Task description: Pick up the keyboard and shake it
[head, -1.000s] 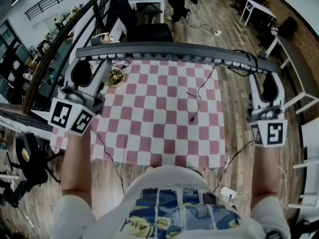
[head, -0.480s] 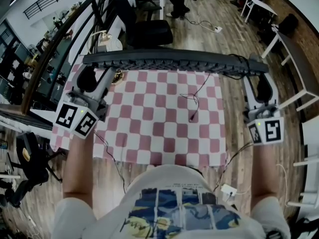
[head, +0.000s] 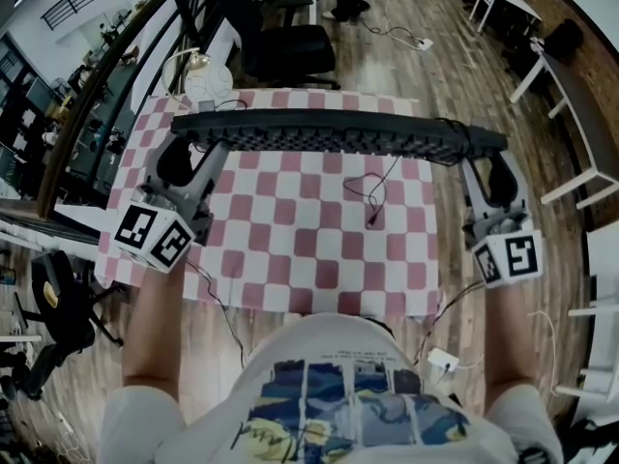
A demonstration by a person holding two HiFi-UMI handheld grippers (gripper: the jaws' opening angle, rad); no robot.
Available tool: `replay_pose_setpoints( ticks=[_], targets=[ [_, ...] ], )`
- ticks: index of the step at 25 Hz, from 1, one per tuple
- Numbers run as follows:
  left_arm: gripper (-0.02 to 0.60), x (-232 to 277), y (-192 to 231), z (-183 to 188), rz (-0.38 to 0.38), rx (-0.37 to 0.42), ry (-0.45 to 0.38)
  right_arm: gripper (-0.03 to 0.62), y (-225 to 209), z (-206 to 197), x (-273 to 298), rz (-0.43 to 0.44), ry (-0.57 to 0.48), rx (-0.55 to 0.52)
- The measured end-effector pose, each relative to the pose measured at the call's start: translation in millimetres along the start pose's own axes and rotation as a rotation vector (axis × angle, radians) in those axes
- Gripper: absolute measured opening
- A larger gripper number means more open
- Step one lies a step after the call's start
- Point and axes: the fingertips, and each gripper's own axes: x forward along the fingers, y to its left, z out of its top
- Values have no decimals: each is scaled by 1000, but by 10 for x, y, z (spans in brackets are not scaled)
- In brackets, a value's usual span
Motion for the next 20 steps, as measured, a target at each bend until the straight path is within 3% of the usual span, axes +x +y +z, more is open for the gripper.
replay_pose_setpoints(
  ticks=[20],
  targets=[
    [236,-162,-252,-1026,-16,-145,230,184,233,-908,-339,31,190,116]
  ],
)
